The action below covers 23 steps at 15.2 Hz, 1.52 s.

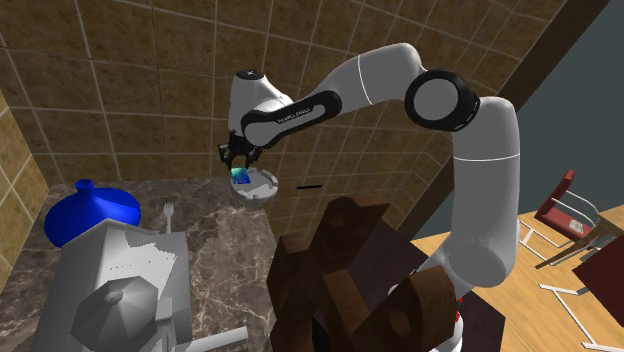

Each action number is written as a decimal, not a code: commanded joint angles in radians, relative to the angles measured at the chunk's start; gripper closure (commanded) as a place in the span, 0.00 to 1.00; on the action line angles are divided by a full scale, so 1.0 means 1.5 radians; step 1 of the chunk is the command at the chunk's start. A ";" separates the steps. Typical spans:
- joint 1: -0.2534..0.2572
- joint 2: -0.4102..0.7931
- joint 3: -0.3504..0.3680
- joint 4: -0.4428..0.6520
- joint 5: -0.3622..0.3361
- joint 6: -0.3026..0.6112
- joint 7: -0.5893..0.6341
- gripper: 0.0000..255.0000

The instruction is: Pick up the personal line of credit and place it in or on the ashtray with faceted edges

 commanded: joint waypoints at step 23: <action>-0.041 0.137 -0.012 0.091 -0.043 0.047 -0.034 1.00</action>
